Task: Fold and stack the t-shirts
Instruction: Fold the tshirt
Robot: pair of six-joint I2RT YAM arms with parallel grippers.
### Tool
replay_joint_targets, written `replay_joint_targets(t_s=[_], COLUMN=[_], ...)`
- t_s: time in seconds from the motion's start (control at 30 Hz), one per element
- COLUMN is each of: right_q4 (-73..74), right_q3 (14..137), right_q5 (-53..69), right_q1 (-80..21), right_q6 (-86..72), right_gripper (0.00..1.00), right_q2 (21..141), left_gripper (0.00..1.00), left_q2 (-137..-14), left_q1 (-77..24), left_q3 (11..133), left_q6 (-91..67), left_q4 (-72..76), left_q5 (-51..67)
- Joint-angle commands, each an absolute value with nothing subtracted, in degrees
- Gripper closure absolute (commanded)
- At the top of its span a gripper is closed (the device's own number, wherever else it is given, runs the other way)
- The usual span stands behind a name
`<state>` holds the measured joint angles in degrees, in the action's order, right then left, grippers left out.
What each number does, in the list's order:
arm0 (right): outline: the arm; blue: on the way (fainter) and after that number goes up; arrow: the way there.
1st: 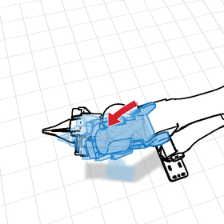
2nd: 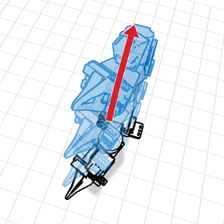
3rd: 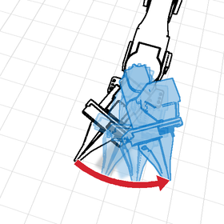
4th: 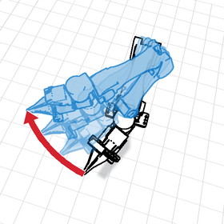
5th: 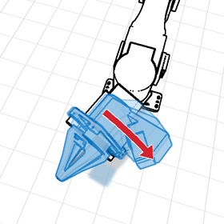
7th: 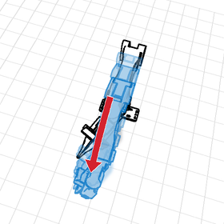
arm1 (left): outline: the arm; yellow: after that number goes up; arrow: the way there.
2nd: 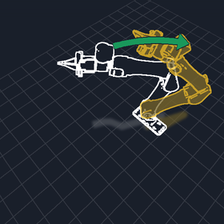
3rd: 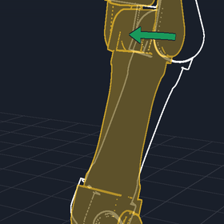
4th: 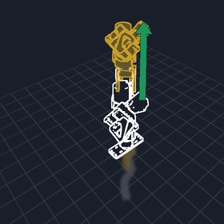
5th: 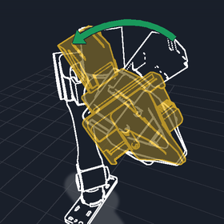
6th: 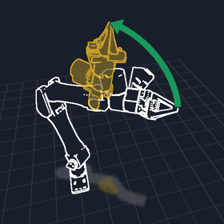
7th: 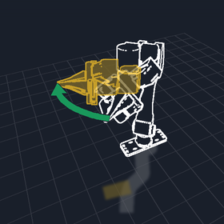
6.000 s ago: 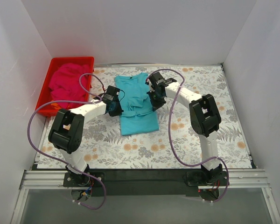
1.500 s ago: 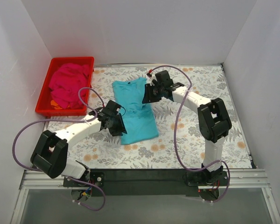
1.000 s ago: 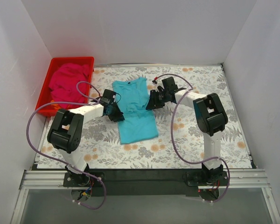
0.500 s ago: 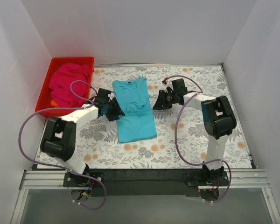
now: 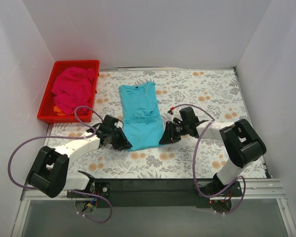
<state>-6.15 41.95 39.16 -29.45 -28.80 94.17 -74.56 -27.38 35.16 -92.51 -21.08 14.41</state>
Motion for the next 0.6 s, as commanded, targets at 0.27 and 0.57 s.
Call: replay_joint_targets(t_s=[0.27,0.57], right_q4=[-7.39,4.82], right_q3=[35.60,41.04], right_q5=[39.11,28.75], right_q1=[-24.52,-26.10], right_q6=[-30.50,-29.00], right_gripper=[0.76,0.58], right_q2=[94.67,83.94], left_gripper=[0.89,0.46], left_q2=[-71.21,-68.11], left_q1=[-26.98,-27.68], left_q3=[31.81,37.17], left_q6=[-99.05,-96.77], left_q4=[-25.92,-33.30], left_q5=[7.92,4.92])
